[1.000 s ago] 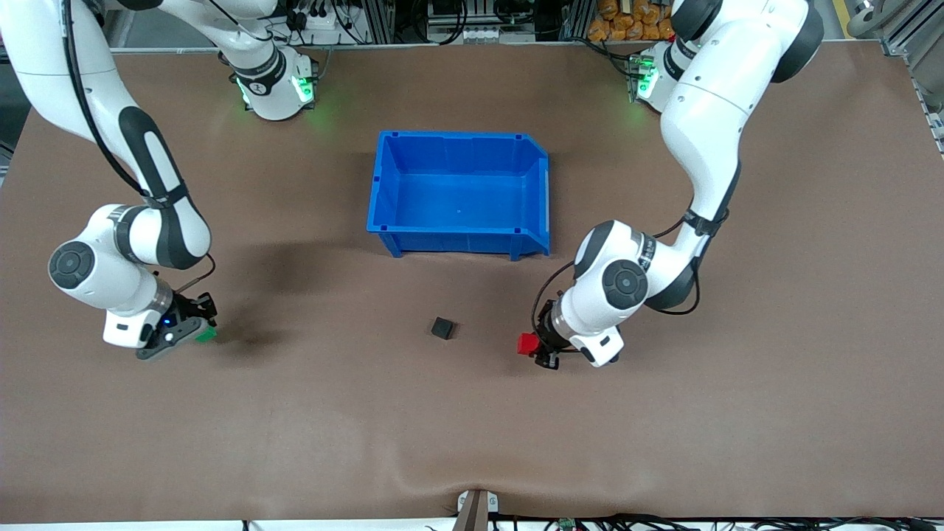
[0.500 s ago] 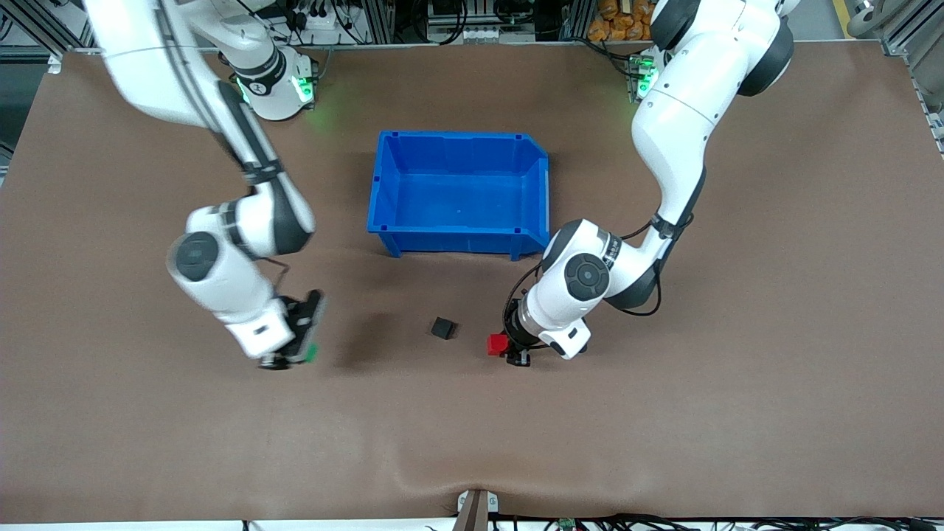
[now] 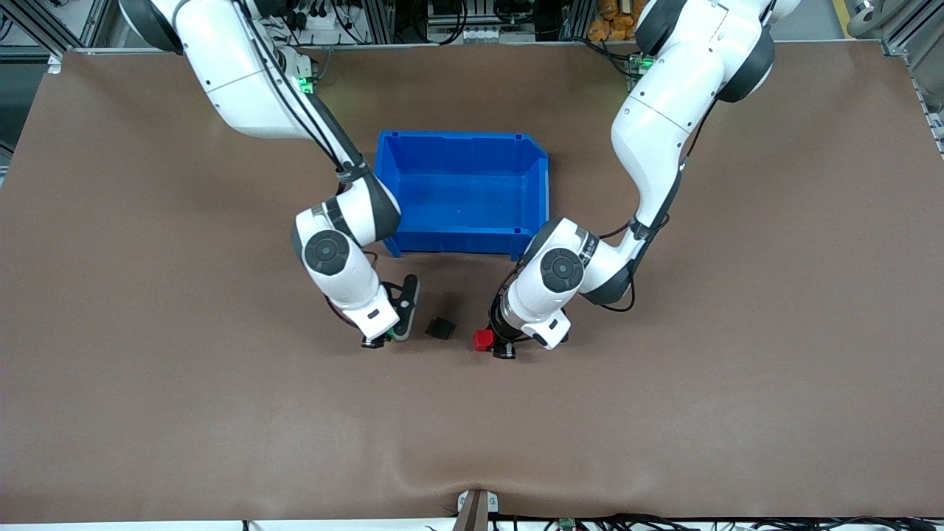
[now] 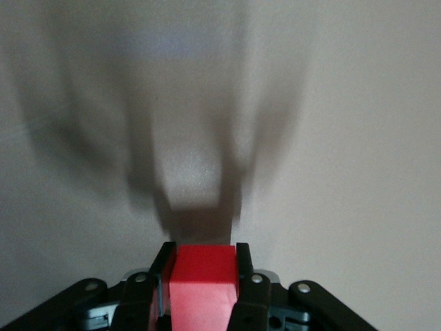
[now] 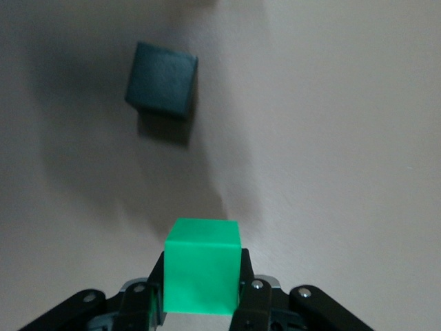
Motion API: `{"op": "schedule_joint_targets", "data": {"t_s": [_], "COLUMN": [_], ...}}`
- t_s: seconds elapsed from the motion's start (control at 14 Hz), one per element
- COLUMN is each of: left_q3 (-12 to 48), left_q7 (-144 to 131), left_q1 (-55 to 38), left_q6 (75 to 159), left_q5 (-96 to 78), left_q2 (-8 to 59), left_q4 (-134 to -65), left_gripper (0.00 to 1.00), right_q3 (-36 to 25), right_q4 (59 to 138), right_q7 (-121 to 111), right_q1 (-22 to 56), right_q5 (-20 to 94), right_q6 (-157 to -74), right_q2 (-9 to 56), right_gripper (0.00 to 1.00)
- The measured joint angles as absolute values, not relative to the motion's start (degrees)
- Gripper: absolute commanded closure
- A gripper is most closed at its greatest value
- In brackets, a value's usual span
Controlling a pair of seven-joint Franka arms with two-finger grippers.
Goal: Attach green and red cubes to black cube
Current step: 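Carry the red and green cubes toward the black cube with both grippers, then press the green cube against the black cube with the right gripper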
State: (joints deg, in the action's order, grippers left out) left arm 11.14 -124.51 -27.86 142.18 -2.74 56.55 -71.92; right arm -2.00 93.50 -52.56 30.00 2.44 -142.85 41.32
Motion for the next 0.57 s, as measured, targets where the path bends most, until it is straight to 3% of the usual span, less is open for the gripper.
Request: {"op": "schedule_joint_targets", "data": {"t_s": [0.57], "left_q3": [10.9], "left_q7": [-124.6], "left_q1": [-28.9], "left_q6": [142.2], "left_q5": [-2.7], "left_q2": [57.3], "left_q4": [-71.9], "left_gripper": [1.00], "right_q3": [-1.4], "right_q4": [91.1], "right_q7": [-46.2], "right_q1": [32.1], "right_q5": [2.8], "right_q6": [-142.9], "right_q2": [45.0], "right_gripper": [1.00]}}
